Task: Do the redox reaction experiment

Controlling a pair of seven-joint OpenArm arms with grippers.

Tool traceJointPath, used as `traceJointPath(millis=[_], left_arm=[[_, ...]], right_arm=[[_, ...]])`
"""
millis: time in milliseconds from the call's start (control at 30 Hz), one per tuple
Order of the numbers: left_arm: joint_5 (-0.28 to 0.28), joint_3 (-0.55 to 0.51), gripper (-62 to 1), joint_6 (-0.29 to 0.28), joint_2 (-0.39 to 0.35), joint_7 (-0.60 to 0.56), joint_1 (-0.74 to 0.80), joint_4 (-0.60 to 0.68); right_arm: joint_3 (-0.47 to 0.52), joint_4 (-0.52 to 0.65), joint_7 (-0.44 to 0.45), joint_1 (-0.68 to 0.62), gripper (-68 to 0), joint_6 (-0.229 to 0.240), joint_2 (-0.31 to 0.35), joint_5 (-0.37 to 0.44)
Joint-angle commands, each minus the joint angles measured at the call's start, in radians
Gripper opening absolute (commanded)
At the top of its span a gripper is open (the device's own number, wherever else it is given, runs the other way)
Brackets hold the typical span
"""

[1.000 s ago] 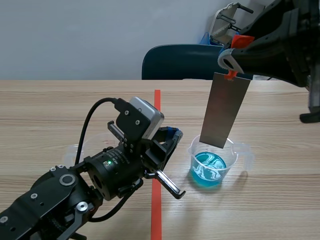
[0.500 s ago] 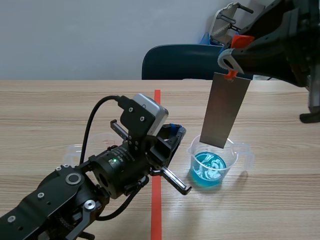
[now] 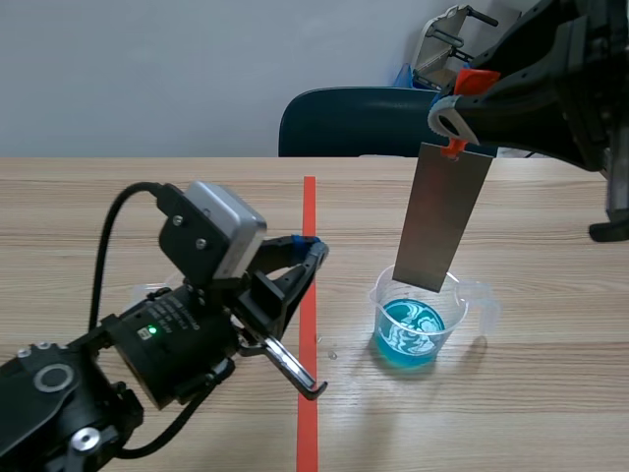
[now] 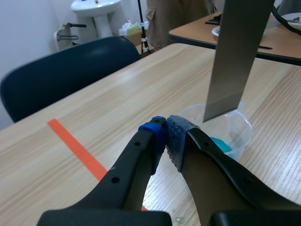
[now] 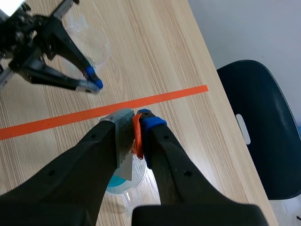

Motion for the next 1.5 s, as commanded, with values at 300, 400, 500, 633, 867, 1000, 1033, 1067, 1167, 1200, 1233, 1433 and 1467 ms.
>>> traceJointPath(millis=[300, 400, 500, 633, 867, 1000, 1033, 1067, 1167, 1200, 1233, 1433, 1467], left_arm=[[-0.003, -0.117, -34.5, 0.000, -0.184, -0.090, 0.194, 0.130], [-0.003, -0.161, -27.1, 0.000, -0.245, -0.166, 0.271, 0.155], [-0.008, -0.214, -6.9, 0.000, -0.302, -0.245, 0.352, 0.173], [-0.041, -0.295, 1.4, 0.008, -0.338, -0.302, 0.454, 0.184], [-0.067, -0.439, 1.4, 0.024, -0.340, -0.341, 0.606, 0.184], [-0.097, -0.506, 1.4, 0.024, -0.340, -0.387, 0.698, 0.184], [-0.104, -0.523, 1.4, 0.024, -0.340, -0.405, 0.720, 0.184], [-0.112, -0.538, 1.4, 0.023, -0.340, -0.419, 0.742, 0.184], [-0.119, -0.568, 1.4, 0.023, -0.340, -0.463, 0.799, 0.184], [-0.118, -0.574, 1.4, 0.023, -0.340, -0.477, 0.814, 0.184], [-0.118, -0.580, 1.4, 0.022, -0.340, -0.488, 0.829, 0.184], [-0.118, -0.583, 1.4, 0.000, -0.339, -0.550, 0.885, 0.184], [-0.119, -0.583, 1.4, -0.010, -0.339, -0.562, 0.891, 0.184]], right_arm=[[0.014, 0.010, 0.012, 0.009, -66.9, -0.005, 0.008, 0.004], [0.014, 0.010, 0.012, 0.009, -66.9, -0.005, 0.008, 0.004], [0.014, 0.010, 0.012, 0.009, -66.9, -0.005, 0.008, 0.004], [0.014, 0.010, 0.012, 0.009, -66.9, -0.005, 0.008, 0.004], [0.014, 0.010, 0.012, 0.009, -66.9, -0.005, 0.008, 0.004], [0.014, 0.010, 0.012, 0.009, -66.9, -0.005, 0.008, 0.004], [0.014, 0.010, 0.012, 0.009, -66.9, -0.005, 0.008, 0.004], [0.014, 0.010, 0.012, 0.009, -66.9, -0.005, 0.008, 0.004], [0.014, 0.010, 0.012, 0.009, -66.9, -0.005, 0.008, 0.004], [0.014, 0.010, 0.012, 0.009, -66.9, -0.005, 0.008, 0.004], [0.014, 0.010, 0.012, 0.009, -66.9, -0.005, 0.008, 0.004], [0.014, 0.010, 0.012, 0.009, -66.9, -0.005, 0.008, 0.004], [0.014, 0.010, 0.012, 0.009, -66.9, -0.005, 0.008, 0.004]])
